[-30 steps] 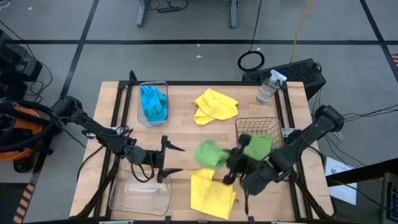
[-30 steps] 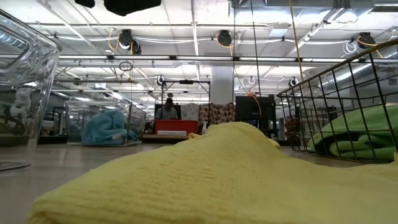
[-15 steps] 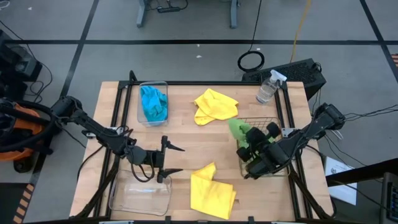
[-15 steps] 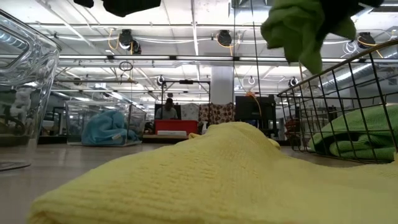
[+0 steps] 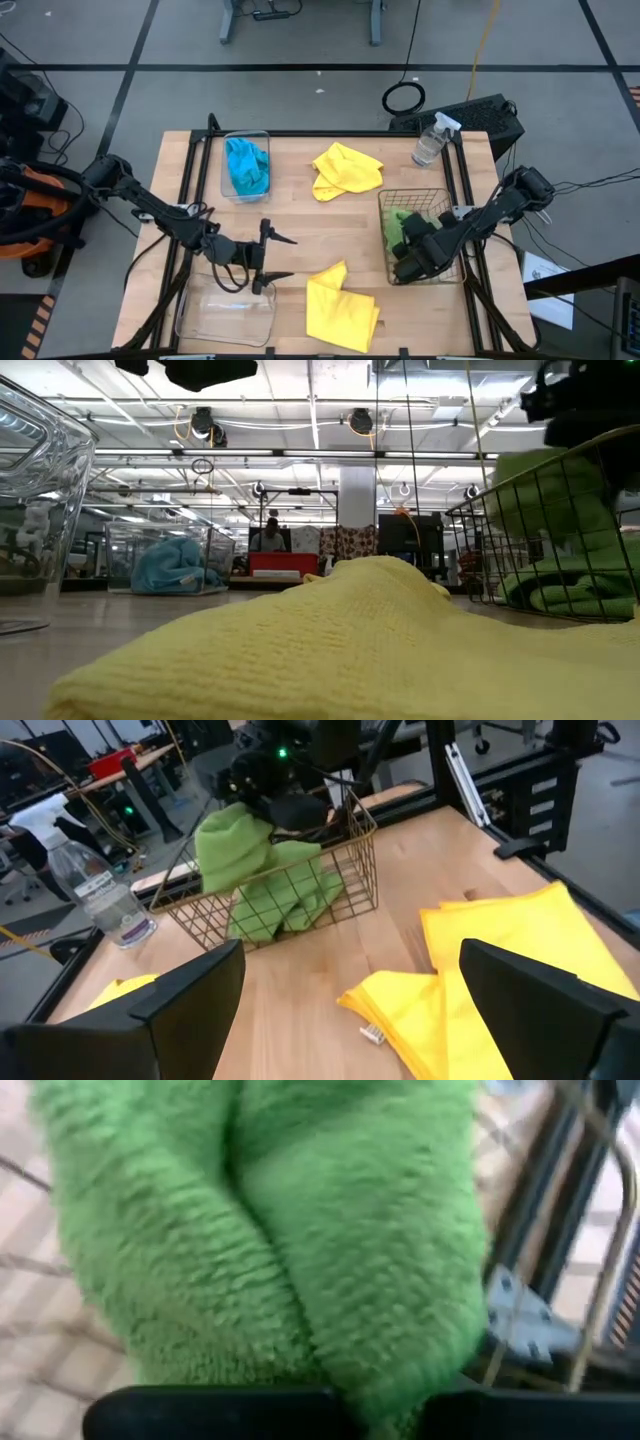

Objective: Sort microfiber towel by color & place in baskets
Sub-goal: Put the green microfiber cloth into the wire basket

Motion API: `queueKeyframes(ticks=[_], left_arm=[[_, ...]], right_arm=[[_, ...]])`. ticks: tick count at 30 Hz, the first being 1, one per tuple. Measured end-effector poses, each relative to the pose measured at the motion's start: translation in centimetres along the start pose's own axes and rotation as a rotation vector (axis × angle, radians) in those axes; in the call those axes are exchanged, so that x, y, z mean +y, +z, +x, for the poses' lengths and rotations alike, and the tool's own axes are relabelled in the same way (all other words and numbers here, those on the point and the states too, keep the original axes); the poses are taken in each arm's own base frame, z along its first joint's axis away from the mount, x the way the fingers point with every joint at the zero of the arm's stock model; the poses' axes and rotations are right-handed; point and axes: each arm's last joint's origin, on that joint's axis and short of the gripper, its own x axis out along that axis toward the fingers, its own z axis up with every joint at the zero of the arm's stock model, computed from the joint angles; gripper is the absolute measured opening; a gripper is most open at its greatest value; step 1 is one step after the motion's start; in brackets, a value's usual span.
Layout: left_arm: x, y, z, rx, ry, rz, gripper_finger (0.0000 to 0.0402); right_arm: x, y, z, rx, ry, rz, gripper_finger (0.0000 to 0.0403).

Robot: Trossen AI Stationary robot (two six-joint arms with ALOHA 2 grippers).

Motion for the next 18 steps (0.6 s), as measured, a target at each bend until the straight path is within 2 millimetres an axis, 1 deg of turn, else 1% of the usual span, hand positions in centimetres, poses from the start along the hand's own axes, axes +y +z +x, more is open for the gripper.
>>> queueKeyframes(ticks=[3, 6, 8, 12, 15, 18], left_arm=[[0.0, 0.0, 0.0, 0.003, -0.001, 0.002, 0.0374], [0.0, 0.0, 0.0, 0.002, -0.001, 0.0, 0.0374], [0.0, 0.0, 0.0, 0.001, -0.001, 0.0, 0.0374], [0.0, 0.0, 0.0, 0.002, -0.001, 0.0, 0.0374], [0.0, 0.0, 0.0, 0.004, -0.001, 0.002, 0.0374], [0.0, 0.0, 0.0, 0.004, -0.001, 0.002, 0.0374]], right_arm=[[-0.3, -0.5, 0.7, 0.072, -0.036, -0.023, 0.0008], [-0.4, -0.8, 1.4, 0.077, -0.053, -0.029, 0.001], [0.0, -0.8, 1.5, 0.08, -0.023, -0.036, 0.0018], [0.4, -0.8, 1.4, 0.101, 0.028, -0.047, 0.0053], [0.5, -0.7, 0.7, 0.141, 0.046, -0.05, 0.0085], [0.4, -0.5, -0.3, 0.185, 0.045, -0.052, 0.0114]])
